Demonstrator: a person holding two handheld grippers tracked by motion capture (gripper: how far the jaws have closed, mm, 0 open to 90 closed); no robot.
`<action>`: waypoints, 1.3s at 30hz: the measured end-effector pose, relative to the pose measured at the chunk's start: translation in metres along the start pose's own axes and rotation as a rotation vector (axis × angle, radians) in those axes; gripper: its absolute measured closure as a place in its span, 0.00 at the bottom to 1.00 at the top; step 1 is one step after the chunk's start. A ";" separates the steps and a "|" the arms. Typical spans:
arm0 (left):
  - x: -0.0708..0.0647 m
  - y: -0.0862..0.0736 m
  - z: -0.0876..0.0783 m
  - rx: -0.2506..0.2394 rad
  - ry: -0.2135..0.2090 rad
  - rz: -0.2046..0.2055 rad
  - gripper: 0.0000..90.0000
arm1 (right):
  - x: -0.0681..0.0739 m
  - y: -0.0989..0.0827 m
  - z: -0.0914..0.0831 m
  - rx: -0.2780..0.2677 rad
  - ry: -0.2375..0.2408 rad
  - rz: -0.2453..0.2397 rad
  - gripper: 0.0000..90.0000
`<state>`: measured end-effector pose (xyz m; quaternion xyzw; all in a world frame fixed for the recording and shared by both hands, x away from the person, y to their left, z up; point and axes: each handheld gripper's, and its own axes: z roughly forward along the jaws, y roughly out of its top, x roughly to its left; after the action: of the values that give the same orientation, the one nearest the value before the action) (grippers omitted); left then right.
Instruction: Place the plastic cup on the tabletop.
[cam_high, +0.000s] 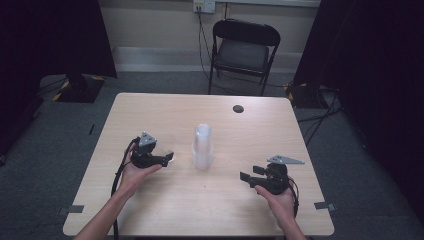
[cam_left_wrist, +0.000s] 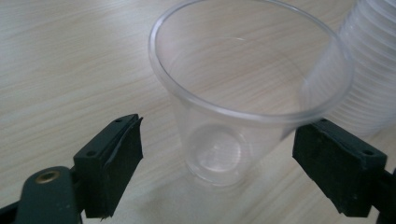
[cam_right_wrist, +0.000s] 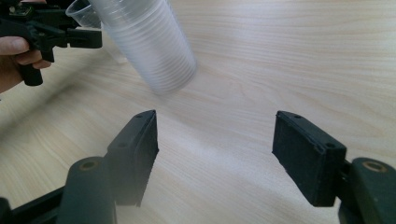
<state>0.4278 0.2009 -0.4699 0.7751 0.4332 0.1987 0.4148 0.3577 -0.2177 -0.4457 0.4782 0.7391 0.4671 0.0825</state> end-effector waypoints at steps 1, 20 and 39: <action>-0.001 0.000 -0.001 0.000 0.000 0.004 0.18 | 0.000 0.000 0.000 0.002 -0.002 0.000 0.35; 0.007 -0.018 -0.044 0.055 0.013 -0.047 0.19 | -0.006 0.000 -0.004 -0.002 -0.045 -0.005 0.35; -0.034 -0.028 -0.083 0.054 0.002 -0.023 0.18 | -0.007 -0.001 -0.006 -0.008 -0.078 -0.019 0.36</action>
<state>0.3398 0.2196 -0.4426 0.7807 0.4476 0.1828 0.3958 0.3576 -0.2275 -0.4451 0.4888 0.7379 0.4503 0.1176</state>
